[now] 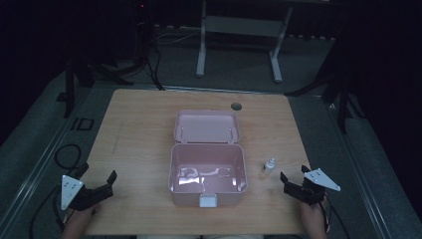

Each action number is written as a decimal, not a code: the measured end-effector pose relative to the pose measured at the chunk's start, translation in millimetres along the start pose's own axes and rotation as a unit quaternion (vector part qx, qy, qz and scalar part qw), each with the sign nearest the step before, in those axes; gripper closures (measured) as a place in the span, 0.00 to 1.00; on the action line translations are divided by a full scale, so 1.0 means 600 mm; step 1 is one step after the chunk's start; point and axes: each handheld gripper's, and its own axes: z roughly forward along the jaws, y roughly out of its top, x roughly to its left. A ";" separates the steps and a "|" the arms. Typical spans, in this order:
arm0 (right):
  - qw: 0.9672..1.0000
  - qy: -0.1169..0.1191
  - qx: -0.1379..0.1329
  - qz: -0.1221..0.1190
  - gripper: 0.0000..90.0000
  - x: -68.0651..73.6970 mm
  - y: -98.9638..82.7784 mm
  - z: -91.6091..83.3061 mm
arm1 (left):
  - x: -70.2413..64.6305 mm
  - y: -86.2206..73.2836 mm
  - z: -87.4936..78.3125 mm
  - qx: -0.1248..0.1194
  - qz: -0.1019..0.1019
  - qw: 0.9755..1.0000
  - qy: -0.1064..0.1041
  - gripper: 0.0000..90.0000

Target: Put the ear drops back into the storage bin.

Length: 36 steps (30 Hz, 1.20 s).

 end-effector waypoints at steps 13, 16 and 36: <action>0.988 0.048 0.149 -0.007 0.16 -0.014 0.033 0.006 | 0.001 0.000 0.000 0.001 -0.001 1.000 0.000 0.00; 0.980 0.053 0.192 -0.007 0.16 -0.021 0.042 0.006 | 0.000 0.000 0.000 0.000 0.000 1.000 0.000 0.00; 0.911 0.101 0.392 -0.074 0.13 -0.011 0.056 0.009 | 0.000 0.000 0.000 0.000 0.001 1.000 -0.001 0.00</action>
